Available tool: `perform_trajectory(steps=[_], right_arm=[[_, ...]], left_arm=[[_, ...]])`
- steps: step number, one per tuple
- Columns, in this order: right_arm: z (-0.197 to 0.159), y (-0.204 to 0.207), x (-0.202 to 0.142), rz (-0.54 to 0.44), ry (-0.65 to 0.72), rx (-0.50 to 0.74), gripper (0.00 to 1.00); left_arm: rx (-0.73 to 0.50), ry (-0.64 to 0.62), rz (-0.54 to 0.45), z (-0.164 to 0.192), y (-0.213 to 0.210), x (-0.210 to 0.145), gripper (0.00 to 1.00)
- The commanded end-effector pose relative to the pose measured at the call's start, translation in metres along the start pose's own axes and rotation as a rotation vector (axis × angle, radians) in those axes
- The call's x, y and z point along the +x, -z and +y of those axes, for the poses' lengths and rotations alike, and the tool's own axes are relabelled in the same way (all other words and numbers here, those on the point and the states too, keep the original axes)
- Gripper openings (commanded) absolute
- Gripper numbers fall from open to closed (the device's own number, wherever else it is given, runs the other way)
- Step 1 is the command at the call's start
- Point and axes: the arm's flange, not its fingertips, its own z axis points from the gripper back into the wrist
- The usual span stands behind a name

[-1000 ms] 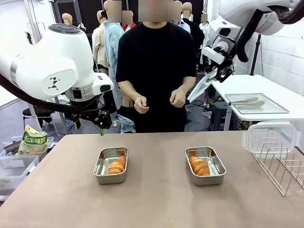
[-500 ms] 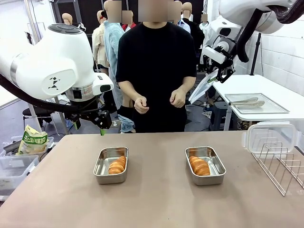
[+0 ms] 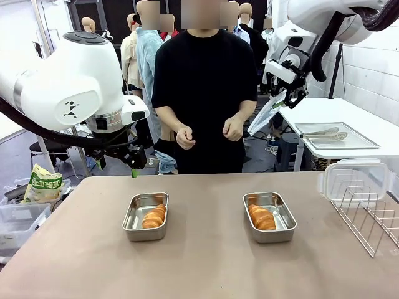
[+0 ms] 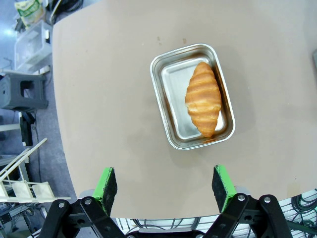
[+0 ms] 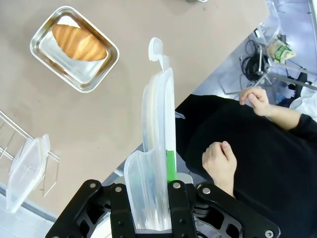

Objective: Place the bread in airtight containers.
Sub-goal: Release when the human grabs the Airtight Container lid.

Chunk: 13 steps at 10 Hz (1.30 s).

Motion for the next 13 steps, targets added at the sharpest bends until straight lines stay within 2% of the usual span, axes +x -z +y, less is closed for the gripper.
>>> perform_trajectory(steps=[1,13], right_arm=[[-0.0009,-0.0001,-0.0003,0.006,0.003,-0.019,0.00],[-0.0009,-0.0001,-0.0003,0.006,0.003,-0.019,0.00]], left_arm=[[0.000,0.002,0.005,0.0008,-0.0008,0.0003,1.00],[0.000,0.002,0.005,0.0008,-0.0008,0.0003,1.00]])
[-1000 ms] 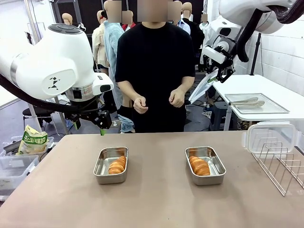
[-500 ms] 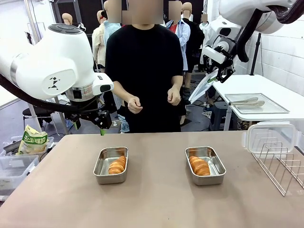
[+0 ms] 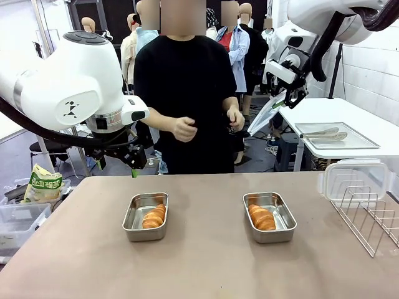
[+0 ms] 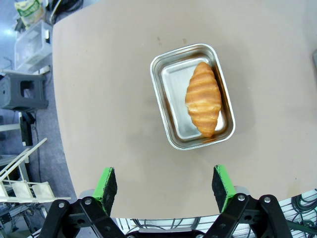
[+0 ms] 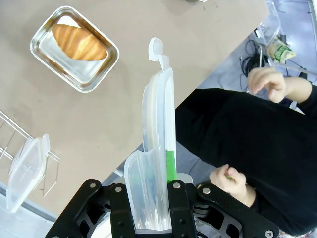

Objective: Place the bread in airtight containers.
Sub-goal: Release when the human grabs the Airtight Container lid.

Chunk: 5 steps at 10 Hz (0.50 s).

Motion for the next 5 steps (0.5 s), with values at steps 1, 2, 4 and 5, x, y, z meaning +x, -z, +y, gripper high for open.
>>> perform_trajectory(steps=[1,2,4,5], right_arm=[[-0.0009,-0.0001,-0.0003,0.006,0.003,-0.019,0.00],[-0.0009,-0.0001,-0.0003,0.006,0.003,-0.019,0.00],[-0.0009,-0.0001,-0.0003,0.006,0.003,-0.019,0.00],[-0.0009,-0.0001,-0.0003,0.006,0.003,-0.019,0.00]], left_arm=[[0.000,0.002,0.005,0.0008,-0.0008,0.0003,1.00],[0.000,0.002,0.005,0.0008,-0.0008,0.0003,1.00],[0.000,0.002,0.005,0.0008,-0.0008,0.0003,1.00],[0.000,0.002,0.005,0.0008,-0.0008,0.0003,1.00]])
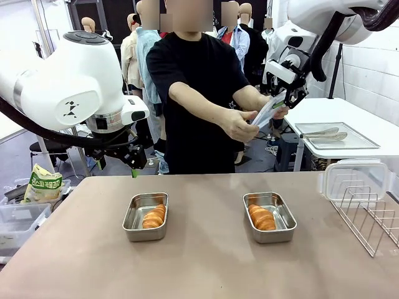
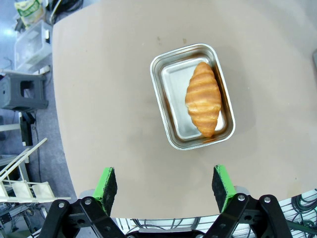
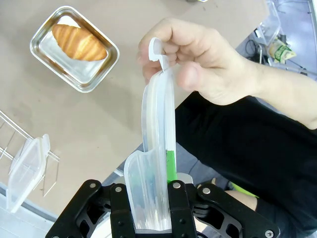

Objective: Place the bread in airtight containers.
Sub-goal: Release when the human grabs the Airtight Container lid.

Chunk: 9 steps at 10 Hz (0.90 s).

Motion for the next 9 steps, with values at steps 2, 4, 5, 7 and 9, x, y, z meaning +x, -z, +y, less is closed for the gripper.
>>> perform_trajectory(steps=[2,4,5,7,9], right_arm=[[-0.0010,0.0000,-0.0002,0.005,0.003,-0.019,0.00],[-0.0010,0.0000,-0.0002,0.005,0.003,-0.019,0.00],[-0.0010,0.0000,-0.0002,0.005,0.003,-0.019,0.00],[-0.0010,0.0000,-0.0002,0.005,0.003,-0.019,0.00],[-0.0010,0.0000,-0.0002,0.005,0.003,-0.019,0.00]], left_arm=[[0.000,0.002,0.005,0.0008,-0.0008,0.0003,1.00],[0.000,0.002,0.005,0.0008,-0.0008,0.0003,1.00],[0.000,0.002,0.005,0.0008,-0.0008,0.0003,1.00],[0.000,0.002,0.005,0.0008,-0.0008,0.0003,1.00],[0.000,0.002,0.005,0.0008,-0.0008,0.0003,1.00]])
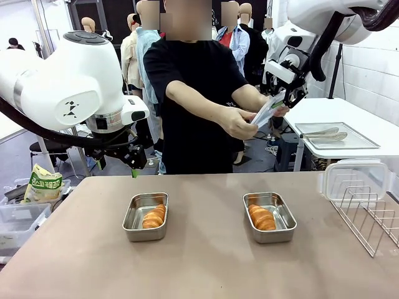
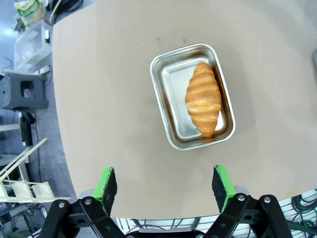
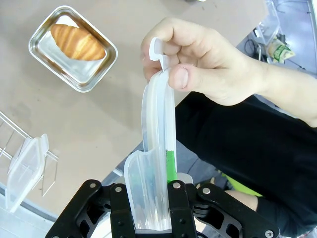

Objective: Place the bread in airtight containers.
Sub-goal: Release when the human grabs the Airtight Container lid.

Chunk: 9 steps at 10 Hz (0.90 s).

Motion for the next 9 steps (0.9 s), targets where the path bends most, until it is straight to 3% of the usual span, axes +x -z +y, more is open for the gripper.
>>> perform_trajectory(steps=[1,6,9], right_arm=[[0.000,0.000,-0.001,0.002,0.005,-0.014,0.00],[0.000,-0.001,-0.001,0.004,0.000,-0.004,0.00],[-0.003,-0.006,0.006,0.016,0.023,0.031,0.56]], left_arm=[[0.000,0.002,0.005,0.001,-0.001,0.000,1.00],[0.000,0.002,0.005,0.001,-0.001,0.000,1.00],[0.000,0.002,0.005,0.001,-0.001,0.000,1.00]])
